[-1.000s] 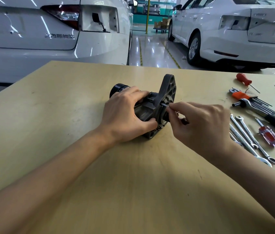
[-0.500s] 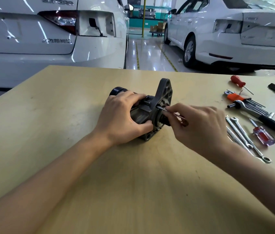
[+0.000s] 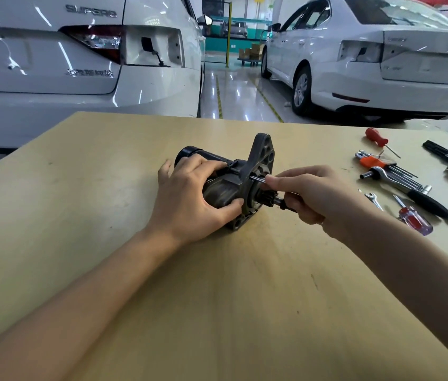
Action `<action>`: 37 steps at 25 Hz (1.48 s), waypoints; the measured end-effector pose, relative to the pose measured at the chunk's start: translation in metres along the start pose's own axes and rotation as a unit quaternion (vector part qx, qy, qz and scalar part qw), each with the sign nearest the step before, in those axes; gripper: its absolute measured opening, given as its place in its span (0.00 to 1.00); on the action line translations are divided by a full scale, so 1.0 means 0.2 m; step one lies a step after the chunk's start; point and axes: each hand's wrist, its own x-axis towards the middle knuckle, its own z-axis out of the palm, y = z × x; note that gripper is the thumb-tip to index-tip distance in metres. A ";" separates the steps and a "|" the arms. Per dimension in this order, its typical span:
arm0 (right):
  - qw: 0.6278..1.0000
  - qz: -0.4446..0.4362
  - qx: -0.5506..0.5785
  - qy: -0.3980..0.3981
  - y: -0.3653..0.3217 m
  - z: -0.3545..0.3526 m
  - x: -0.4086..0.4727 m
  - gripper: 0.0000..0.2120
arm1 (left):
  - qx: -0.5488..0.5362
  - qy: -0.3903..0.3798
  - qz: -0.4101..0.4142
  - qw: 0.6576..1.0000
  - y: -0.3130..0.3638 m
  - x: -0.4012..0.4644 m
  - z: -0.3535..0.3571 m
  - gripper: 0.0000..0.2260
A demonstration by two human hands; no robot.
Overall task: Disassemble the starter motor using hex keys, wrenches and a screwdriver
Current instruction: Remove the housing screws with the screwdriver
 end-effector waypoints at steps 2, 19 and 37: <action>0.997 0.048 0.044 -0.046 0.00 0.00 0.01 0.08 | 0.022 -0.025 0.031 0.999 -0.02 0.00 0.00 0.34; 0.999 0.005 0.035 0.000 0.01 0.05 0.00 0.07 | 0.013 -0.060 0.039 0.997 -0.02 0.04 -0.01 0.35; 0.571 -0.576 -0.563 0.159 0.07 -0.03 0.02 0.06 | -0.008 -0.067 0.038 0.997 -0.03 0.05 -0.02 0.35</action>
